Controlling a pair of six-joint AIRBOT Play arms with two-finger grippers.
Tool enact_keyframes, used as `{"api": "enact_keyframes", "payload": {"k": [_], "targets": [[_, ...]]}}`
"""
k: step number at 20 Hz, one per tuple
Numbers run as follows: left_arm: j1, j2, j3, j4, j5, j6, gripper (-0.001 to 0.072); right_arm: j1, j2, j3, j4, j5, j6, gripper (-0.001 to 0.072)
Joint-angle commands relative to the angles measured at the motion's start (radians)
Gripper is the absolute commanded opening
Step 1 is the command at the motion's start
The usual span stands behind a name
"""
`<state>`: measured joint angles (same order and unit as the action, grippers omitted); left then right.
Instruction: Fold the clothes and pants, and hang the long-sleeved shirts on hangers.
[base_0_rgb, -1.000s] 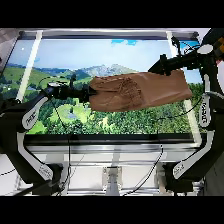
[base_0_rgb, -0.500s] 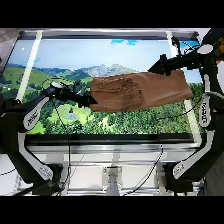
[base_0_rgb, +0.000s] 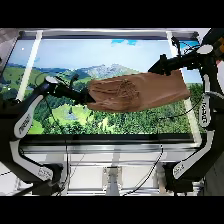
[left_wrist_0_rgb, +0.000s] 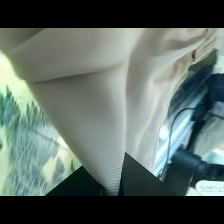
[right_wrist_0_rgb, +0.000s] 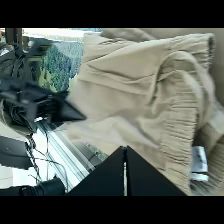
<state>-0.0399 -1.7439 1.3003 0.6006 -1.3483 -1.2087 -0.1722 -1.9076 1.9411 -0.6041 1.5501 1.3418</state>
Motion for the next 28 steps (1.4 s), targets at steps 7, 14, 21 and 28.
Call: {"api": "enact_keyframes", "payload": {"k": [7,14,21,28], "targets": [[0.053,0.27,0.0,0.238,-0.089,-0.124,0.0014,0.154,-0.001,-0.216,-0.092,-0.072,0.006,0.0007],[0.158,0.411,0.0,0.238,-0.217,-0.15,0.0014,0.357,-0.033,-0.286,-0.2,-0.275,0.057,0.0006],[0.19,0.485,0.001,0.219,-0.228,-0.183,0.0014,0.466,-0.151,-0.285,-0.16,-0.219,0.137,0.0007],[0.171,0.483,0.003,0.131,-0.18,-0.193,0.0013,0.354,-0.128,-0.276,-0.185,-0.161,0.145,0.0007]]}}
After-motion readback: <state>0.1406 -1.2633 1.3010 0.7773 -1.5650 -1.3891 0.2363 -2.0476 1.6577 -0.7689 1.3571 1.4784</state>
